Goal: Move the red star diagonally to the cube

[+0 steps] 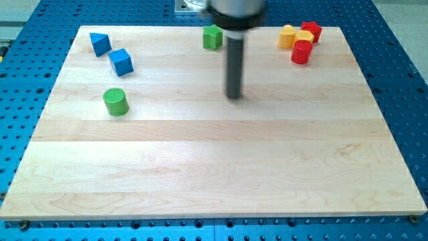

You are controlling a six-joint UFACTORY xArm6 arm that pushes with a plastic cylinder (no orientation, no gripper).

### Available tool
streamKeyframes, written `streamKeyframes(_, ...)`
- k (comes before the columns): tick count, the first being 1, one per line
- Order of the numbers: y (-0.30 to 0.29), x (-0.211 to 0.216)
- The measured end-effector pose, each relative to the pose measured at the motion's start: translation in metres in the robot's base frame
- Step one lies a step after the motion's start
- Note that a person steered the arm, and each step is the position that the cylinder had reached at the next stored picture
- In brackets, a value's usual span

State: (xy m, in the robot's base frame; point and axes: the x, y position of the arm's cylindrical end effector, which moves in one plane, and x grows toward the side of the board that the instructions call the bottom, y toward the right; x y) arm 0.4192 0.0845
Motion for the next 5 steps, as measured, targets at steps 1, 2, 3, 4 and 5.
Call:
streamKeyframes(1,0.146,-0.037)
streamKeyframes(2,0.199,-0.134)
streamKeyframes(3,0.2,-0.208)
streamKeyframes(4,0.147,-0.211)
streamKeyframes(5,0.067,-0.171)
